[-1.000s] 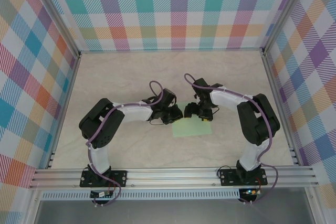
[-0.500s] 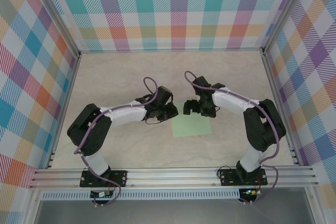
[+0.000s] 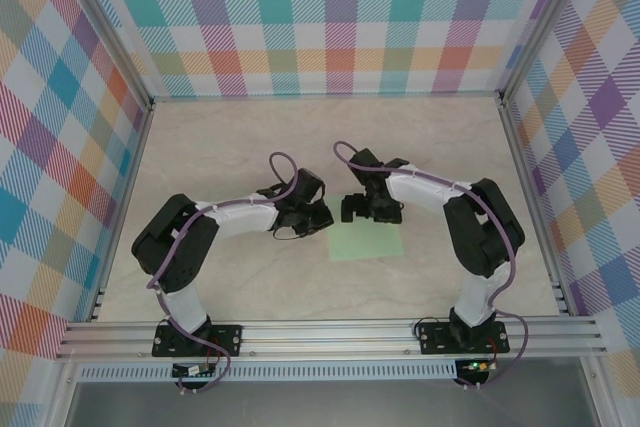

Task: Fold a paper plane with a square sheet of paper (pick it up from the middle)
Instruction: Fold the square sheet of paper in half at the center of the table.

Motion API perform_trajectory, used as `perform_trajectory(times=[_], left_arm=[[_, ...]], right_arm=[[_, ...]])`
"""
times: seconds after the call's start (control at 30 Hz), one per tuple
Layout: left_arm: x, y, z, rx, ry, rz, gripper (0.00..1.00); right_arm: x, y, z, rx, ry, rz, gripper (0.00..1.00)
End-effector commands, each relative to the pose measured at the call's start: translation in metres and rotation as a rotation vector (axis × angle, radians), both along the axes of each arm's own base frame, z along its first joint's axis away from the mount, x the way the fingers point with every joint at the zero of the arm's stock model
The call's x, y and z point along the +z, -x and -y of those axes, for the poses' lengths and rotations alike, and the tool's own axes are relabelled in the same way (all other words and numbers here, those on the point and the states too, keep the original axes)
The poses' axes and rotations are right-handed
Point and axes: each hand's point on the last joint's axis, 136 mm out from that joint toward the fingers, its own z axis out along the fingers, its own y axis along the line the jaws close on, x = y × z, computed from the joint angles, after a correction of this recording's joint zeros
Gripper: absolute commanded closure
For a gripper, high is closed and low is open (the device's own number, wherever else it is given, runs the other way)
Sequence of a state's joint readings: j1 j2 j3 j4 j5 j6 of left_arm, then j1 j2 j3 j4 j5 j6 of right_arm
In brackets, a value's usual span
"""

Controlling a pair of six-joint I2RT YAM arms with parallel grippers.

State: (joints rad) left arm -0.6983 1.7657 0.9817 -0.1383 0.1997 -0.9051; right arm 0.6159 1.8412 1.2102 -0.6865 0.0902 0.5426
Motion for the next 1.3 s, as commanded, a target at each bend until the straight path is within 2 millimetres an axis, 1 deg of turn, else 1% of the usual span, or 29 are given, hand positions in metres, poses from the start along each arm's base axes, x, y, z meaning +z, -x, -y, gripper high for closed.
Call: perform_trajectory(times=[0.0,0.1,0.2,0.3,0.4,0.5,0.53,0.63,0.7,0.8,1.0,1.17,1.27], left_arm=[[0.004,-0.002,-0.016,0.051,0.003,-0.003,0.83],[0.005,-0.004,-0.031,0.09,-0.008,-0.003,0.81],[0.01,-0.007,-0.044,0.118,-0.013,0.008,0.76],[0.016,-0.008,-0.053,0.134,-0.021,0.02,0.68],[0.02,-0.009,-0.059,0.145,-0.032,0.03,0.57],[0.019,-0.008,-0.063,0.155,-0.04,0.027,0.5],[0.019,-0.008,-0.065,0.158,-0.042,0.026,0.48],[0.017,-0.007,-0.067,0.162,-0.046,0.018,0.46],[0.017,-0.007,-0.068,0.165,-0.048,0.016,0.45],[0.016,-0.007,-0.071,0.17,-0.052,0.017,0.43],[0.015,-0.006,-0.078,0.187,-0.059,0.01,0.36],[0.015,-0.003,-0.086,0.198,-0.07,0.005,0.27],[0.014,-0.002,-0.09,0.205,-0.073,0.0,0.22]], right_arm=[[-0.01,0.005,-0.002,0.005,0.061,-0.033,0.0],[-0.018,0.006,-0.005,0.01,0.074,-0.053,0.0],[-0.028,0.009,-0.003,0.006,0.093,-0.082,0.0],[-0.04,0.015,0.004,-0.001,0.136,-0.12,0.0],[-0.053,0.022,0.01,-0.007,0.172,-0.158,0.01],[-0.061,0.026,0.015,-0.013,0.192,-0.178,0.07],[-0.063,0.028,0.015,-0.014,0.196,-0.183,0.09],[-0.065,0.03,0.016,-0.016,0.197,-0.192,0.17],[-0.062,0.029,0.015,-0.02,0.189,-0.183,0.2],[-0.048,0.023,0.007,-0.019,0.138,-0.15,0.28],[-0.01,0.009,-0.014,-0.032,0.001,-0.059,0.55],[0.014,0.007,-0.027,-0.058,-0.118,-0.006,0.71],[0.032,0.009,-0.04,-0.054,-0.241,0.025,0.77]])
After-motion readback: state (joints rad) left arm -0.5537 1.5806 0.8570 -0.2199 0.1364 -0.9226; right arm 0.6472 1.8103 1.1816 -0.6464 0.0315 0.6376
